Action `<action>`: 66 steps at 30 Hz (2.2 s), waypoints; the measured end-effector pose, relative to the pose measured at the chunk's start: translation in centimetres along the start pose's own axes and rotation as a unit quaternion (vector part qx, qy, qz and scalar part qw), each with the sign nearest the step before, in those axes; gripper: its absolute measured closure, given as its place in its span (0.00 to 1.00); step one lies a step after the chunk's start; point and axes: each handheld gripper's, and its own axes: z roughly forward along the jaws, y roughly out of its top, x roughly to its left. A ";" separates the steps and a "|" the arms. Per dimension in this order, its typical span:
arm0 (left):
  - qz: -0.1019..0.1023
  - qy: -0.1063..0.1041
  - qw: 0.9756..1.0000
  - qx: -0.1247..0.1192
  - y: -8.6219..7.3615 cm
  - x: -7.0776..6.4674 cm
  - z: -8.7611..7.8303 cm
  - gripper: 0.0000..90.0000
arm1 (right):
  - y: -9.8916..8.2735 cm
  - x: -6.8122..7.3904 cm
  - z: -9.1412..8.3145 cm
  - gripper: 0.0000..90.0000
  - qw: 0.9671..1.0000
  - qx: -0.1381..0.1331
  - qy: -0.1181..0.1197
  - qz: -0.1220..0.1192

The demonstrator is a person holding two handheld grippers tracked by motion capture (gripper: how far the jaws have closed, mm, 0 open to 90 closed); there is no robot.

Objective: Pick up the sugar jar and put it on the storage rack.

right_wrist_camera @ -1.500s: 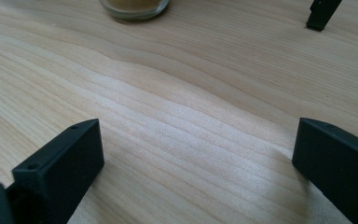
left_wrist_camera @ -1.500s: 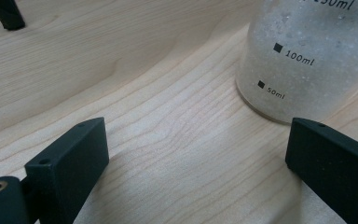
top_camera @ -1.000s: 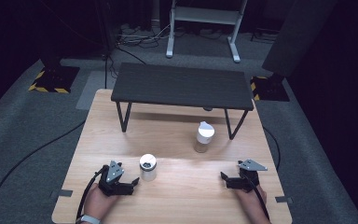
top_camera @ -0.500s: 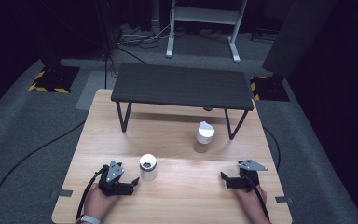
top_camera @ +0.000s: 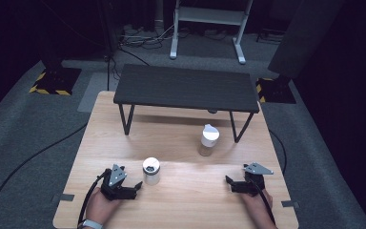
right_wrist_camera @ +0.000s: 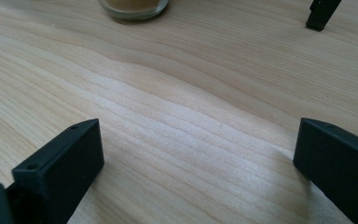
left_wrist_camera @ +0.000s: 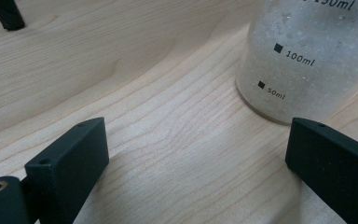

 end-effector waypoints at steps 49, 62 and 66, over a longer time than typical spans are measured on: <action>0.019 -0.056 0.995 -0.076 0.1 -0.1 -1.2 0.06 | 0.0 -0.1 0.0 0.02 1.000 0.000 0.002 -0.002; 0.020 -0.062 0.992 -0.104 1.3 -2.2 1.4 0.11 | 0.0 -0.1 0.0 0.02 1.000 0.000 0.003 -0.002; 0.014 -0.057 0.992 -0.108 1.2 -2.6 2.2 0.22 | 0.0 -0.1 0.0 0.02 1.000 0.000 0.003 -0.002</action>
